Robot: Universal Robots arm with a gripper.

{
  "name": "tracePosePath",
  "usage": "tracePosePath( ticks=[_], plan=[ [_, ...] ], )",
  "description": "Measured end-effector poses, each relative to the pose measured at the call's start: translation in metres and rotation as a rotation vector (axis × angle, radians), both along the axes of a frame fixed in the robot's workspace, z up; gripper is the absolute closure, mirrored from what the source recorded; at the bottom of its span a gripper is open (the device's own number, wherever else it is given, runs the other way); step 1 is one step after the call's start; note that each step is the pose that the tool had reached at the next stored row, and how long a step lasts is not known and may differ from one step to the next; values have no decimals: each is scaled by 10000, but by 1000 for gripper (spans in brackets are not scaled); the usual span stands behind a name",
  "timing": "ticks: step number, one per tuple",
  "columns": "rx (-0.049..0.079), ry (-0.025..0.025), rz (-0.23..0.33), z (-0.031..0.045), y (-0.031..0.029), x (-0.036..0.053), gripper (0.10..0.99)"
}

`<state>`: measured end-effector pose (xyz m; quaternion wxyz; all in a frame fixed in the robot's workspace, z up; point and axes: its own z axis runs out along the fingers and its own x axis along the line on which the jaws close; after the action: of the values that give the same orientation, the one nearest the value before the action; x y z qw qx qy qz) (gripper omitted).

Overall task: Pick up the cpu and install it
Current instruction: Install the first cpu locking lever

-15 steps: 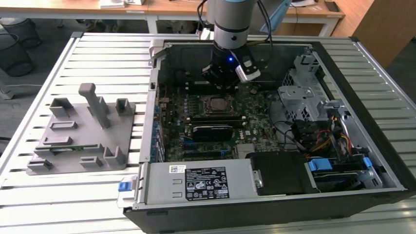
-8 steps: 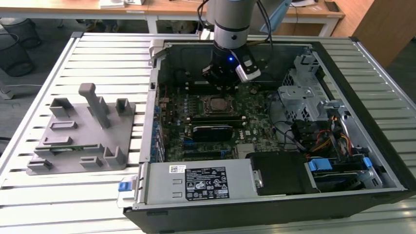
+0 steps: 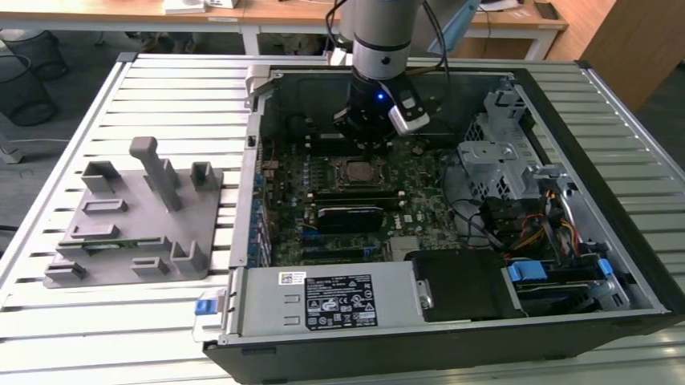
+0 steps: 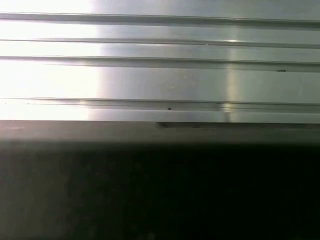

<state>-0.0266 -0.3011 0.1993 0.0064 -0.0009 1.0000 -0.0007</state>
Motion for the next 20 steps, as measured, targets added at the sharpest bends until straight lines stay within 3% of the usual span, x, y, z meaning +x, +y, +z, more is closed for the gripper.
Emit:
tracePosePath(
  ticks=[6, 15, 20],
  plan=[
    [-138, 5, 0, -20, 29, 6, 980],
    [-137, -4, 0, -2, 35, 8, 980],
    [-224, -1, 1, -1, 37, 7, 980]
  ],
)
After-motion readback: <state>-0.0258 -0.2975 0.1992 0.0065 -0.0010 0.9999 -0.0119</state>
